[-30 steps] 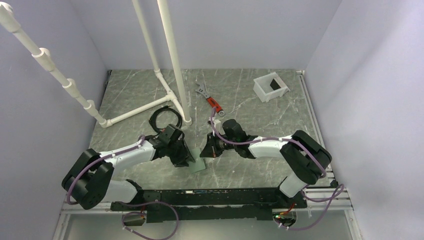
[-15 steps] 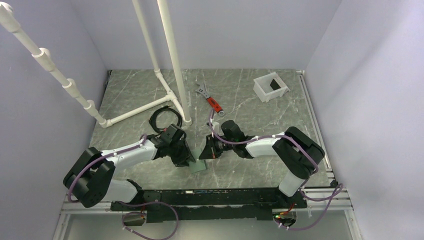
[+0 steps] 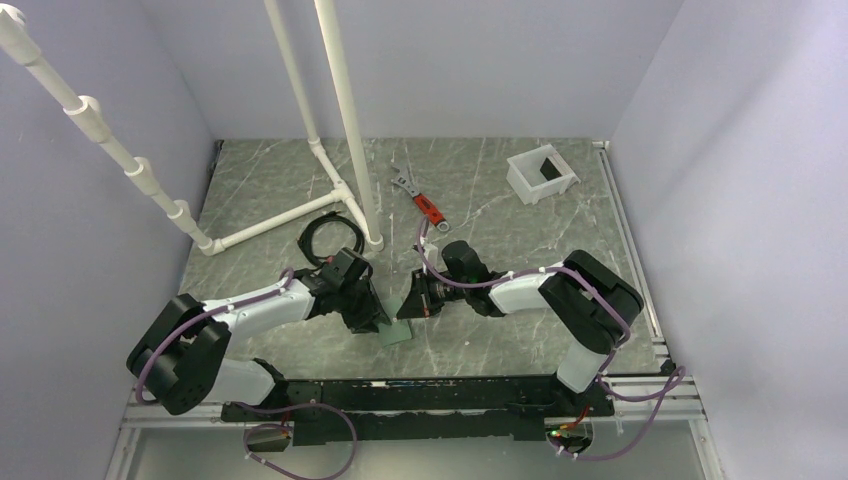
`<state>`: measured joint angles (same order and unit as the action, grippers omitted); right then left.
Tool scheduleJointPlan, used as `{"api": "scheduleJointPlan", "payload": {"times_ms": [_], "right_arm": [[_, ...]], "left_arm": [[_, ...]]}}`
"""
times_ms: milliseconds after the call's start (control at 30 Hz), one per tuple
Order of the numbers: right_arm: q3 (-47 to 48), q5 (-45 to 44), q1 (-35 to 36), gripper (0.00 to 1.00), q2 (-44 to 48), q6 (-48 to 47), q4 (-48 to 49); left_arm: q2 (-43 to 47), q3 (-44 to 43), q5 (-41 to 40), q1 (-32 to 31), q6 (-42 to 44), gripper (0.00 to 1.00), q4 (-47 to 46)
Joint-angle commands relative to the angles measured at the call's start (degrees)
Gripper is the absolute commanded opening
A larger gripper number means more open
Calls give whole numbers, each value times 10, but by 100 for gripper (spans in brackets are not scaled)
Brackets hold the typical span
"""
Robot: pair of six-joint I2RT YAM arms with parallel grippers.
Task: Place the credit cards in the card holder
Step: Close the card holder at the center of the board.
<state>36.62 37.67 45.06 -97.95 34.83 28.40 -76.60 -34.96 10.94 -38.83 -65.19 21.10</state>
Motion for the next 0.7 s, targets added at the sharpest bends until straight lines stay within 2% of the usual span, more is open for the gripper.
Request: {"api": "scheduleJointPlan", "payload": {"times_ms": [0, 667], "right_arm": [[11, 12, 10, 0, -5, 4, 15], [58, -10, 40, 0, -25, -50, -89]], "left_arm": [[-14, 3, -7, -7, -9, 41, -36], [-13, 6, -9, -8, -11, 40, -39]]}}
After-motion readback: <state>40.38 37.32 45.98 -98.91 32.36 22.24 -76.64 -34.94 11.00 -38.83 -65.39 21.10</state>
